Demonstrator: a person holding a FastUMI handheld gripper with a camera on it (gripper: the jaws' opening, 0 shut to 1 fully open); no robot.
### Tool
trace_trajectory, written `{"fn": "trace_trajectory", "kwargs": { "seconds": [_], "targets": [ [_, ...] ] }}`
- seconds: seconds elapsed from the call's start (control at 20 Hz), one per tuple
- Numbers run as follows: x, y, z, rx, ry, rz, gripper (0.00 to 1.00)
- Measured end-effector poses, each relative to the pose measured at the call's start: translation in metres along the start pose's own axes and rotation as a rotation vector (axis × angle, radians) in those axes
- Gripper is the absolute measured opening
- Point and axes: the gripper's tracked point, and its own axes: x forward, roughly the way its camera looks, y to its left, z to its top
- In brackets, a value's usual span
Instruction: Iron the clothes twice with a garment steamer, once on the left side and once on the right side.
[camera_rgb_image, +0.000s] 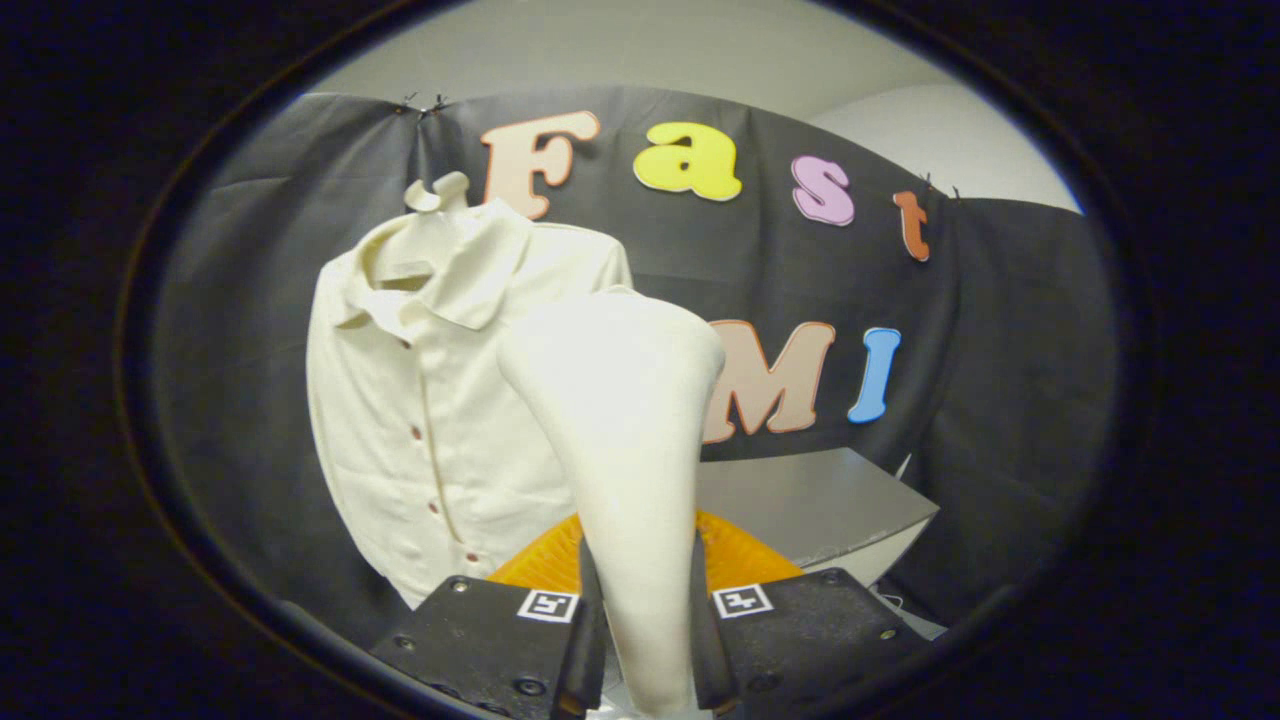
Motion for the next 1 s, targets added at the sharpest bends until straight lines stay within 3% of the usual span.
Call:
{"fn": "trace_trajectory", "kwargs": {
  "seconds": [0.4,0.7,1.0],
  "targets": [
    [-0.069,0.124,0.009,0.103,-0.085,0.143,0.34],
    [-0.064,0.181,-0.025,0.118,-0.071,0.2,0.34],
    [-0.026,0.212,-0.041,0.062,-0.04,0.195,0.34]
  ]
}}
